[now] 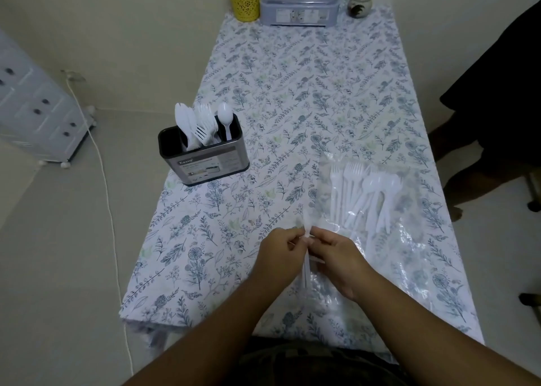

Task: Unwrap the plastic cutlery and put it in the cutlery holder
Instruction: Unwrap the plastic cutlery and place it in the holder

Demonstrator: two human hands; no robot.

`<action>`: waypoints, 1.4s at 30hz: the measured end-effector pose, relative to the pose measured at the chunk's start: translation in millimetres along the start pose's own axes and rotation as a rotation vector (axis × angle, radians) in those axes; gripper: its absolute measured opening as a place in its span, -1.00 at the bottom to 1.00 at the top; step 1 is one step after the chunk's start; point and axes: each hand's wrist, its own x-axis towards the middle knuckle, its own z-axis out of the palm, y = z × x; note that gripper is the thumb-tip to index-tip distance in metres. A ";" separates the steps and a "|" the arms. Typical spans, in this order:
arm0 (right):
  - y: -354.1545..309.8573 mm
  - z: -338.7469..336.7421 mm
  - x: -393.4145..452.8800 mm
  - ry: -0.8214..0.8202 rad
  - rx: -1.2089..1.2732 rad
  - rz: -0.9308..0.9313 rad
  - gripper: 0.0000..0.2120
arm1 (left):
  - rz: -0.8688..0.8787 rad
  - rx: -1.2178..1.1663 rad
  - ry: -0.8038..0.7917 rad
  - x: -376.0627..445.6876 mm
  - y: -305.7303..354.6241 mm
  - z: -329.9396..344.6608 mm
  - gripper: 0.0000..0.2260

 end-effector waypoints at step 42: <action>-54.5 -32.8 43.8 0.176 -1.180 -0.535 -0.82 | 0.520 0.500 -0.246 27.0 -18.3 4.5 -0.60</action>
